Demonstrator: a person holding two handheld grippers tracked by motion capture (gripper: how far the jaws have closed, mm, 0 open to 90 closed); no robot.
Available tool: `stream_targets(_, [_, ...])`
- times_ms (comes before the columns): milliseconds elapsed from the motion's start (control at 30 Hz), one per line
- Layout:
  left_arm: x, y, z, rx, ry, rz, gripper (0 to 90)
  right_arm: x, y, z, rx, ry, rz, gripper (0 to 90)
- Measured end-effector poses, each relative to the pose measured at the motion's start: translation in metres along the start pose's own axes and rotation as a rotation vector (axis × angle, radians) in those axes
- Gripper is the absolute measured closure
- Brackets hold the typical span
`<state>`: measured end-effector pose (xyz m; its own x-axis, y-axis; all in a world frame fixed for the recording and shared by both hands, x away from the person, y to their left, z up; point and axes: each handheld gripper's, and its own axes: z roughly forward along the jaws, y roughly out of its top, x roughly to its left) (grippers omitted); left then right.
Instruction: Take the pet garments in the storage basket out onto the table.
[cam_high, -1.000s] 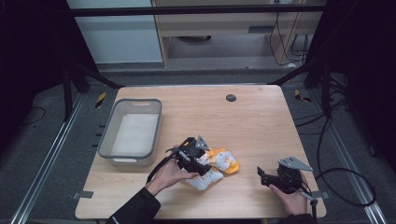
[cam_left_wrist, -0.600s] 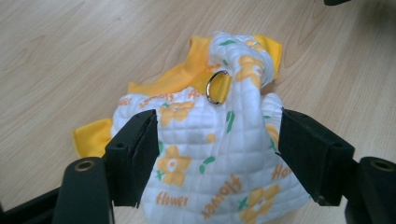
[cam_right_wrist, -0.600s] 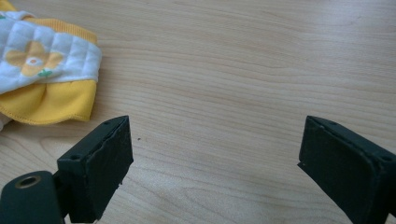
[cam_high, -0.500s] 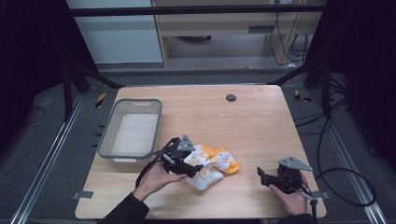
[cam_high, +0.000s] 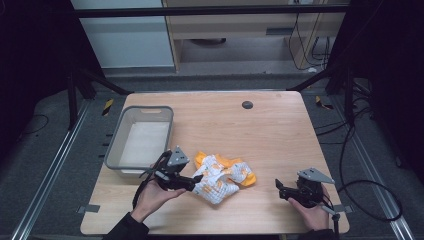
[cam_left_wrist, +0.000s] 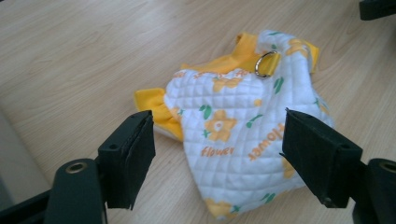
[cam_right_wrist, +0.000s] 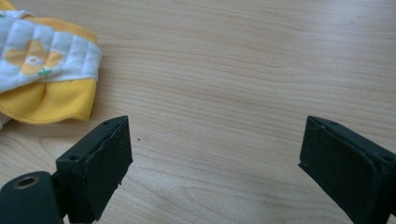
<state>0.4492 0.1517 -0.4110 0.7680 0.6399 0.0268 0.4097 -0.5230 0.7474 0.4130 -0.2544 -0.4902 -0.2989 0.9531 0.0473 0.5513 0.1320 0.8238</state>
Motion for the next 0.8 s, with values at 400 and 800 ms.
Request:
stream_targets(400, [0.006, -0.035, -0.025, -0.083, 0.040, -0.058, 24.9, 0.001, 0.000, 0.000, 0.002, 0.005, -0.007, 8.7])
stream_targets(800, [0.019, -0.083, -0.039, -0.071, 0.104, -0.142, 25.1, 0.002, -0.001, 0.000, 0.006, 0.002, -0.014, 8.0])
